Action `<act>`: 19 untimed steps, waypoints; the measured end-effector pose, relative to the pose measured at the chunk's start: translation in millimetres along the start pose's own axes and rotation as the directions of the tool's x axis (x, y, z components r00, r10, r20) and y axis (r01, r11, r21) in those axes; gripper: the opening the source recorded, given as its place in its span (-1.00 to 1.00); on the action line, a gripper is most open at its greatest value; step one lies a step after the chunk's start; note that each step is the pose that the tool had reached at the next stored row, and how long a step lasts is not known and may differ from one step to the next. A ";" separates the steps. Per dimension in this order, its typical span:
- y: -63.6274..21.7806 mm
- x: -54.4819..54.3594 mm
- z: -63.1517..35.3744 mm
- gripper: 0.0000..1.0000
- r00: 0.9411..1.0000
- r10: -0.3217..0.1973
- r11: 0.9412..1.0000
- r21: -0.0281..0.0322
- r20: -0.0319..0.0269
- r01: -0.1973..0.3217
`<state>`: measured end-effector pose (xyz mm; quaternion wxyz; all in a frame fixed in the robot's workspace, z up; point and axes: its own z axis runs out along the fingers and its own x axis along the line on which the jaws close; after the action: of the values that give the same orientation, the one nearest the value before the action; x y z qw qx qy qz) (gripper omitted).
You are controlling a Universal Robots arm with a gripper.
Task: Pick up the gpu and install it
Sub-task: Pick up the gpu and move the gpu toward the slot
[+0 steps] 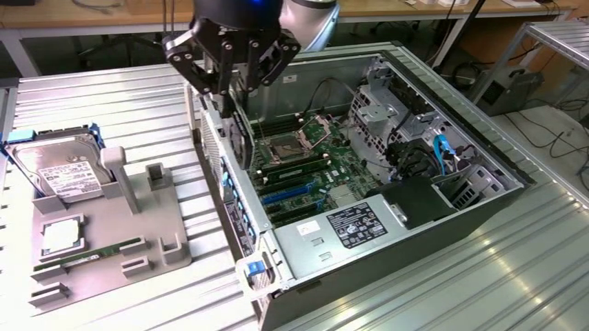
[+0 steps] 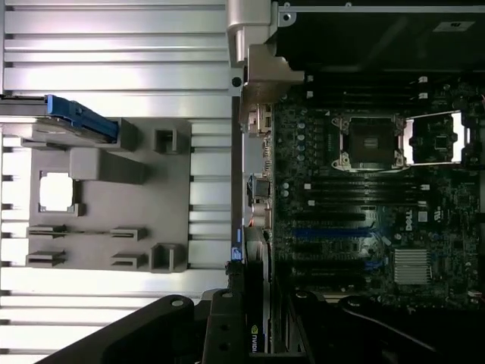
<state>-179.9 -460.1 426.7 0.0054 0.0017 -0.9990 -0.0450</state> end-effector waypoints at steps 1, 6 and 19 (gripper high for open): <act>-0.1 -5.2 -0.1 -0.47 1.000 0.000 1.000 0.000 -0.001 0.000; -0.2 -28.0 0.3 -0.47 1.000 0.001 1.000 0.000 -0.006 -0.001; -1.3 -92.2 18.9 -0.47 1.000 0.001 1.000 0.007 -0.010 -0.001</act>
<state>-87.9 -459.3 406.8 0.0106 0.0014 -0.9991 -0.0413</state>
